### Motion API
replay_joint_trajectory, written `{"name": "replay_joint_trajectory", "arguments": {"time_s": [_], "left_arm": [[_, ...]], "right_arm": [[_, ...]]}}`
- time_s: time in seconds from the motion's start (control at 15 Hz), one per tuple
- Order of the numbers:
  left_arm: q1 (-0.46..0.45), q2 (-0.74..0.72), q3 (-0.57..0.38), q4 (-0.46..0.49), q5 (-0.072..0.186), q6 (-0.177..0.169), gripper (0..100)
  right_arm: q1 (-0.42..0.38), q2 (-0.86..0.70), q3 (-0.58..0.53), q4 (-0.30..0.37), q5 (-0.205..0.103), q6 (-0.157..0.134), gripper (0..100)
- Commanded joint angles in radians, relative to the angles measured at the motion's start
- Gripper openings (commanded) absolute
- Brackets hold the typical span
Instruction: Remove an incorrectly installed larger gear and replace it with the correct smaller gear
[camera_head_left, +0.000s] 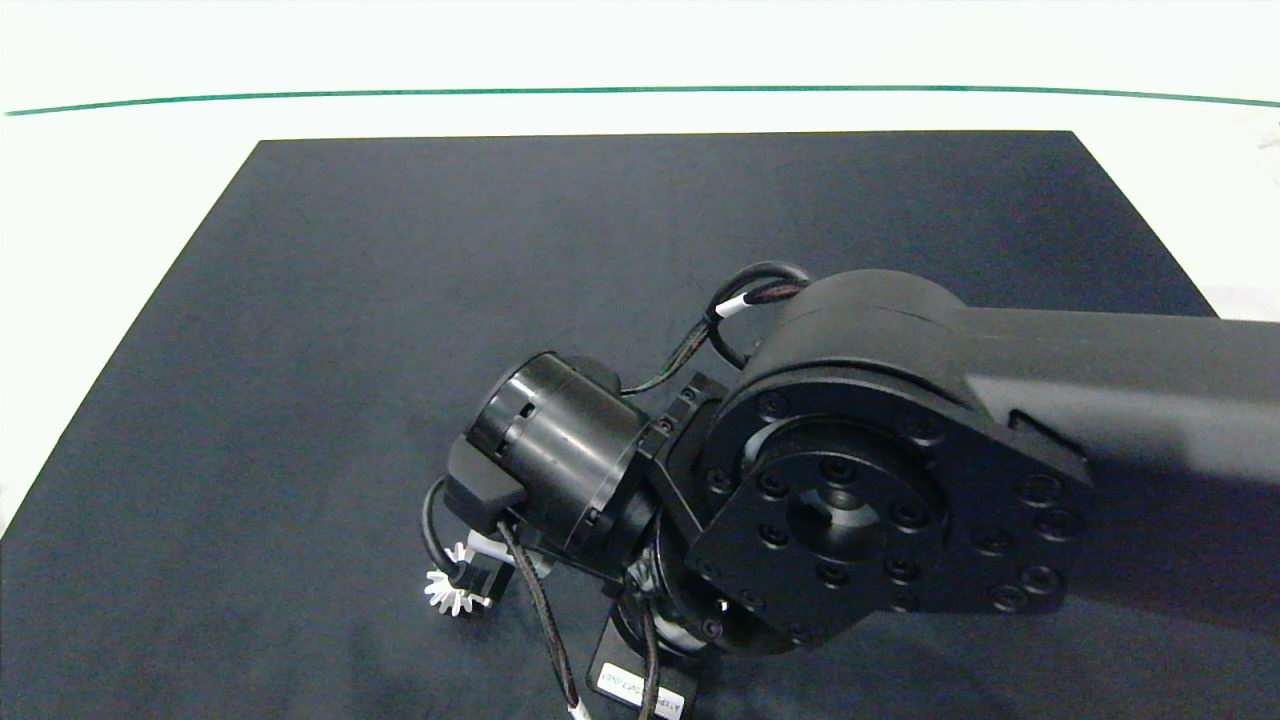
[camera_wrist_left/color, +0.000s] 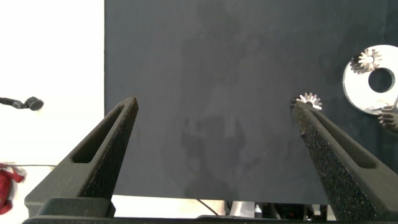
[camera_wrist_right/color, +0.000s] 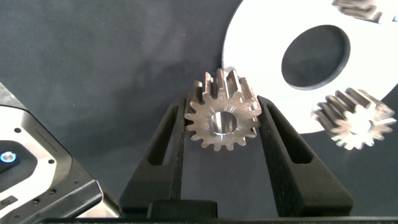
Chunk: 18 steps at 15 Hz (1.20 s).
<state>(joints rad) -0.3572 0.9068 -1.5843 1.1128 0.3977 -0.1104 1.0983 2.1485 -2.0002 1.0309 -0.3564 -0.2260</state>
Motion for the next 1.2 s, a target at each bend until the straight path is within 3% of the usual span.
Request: {"name": "replay_joint_trajectory", "arguments": {"time_s": [0.07, 1.2], "left_arm": [[0.0, -0.002, 0.0, 0.006, 0.003, 0.0, 100], [0.0, -0.002, 0.0, 0.006, 0.003, 0.002, 100]], "right_arm": [[0.002, 0.01, 0.0, 0.003, -0.003, -0.001, 31], [-0.038, 0.019, 0.0, -0.038, -0.006, -0.004, 31]]}}
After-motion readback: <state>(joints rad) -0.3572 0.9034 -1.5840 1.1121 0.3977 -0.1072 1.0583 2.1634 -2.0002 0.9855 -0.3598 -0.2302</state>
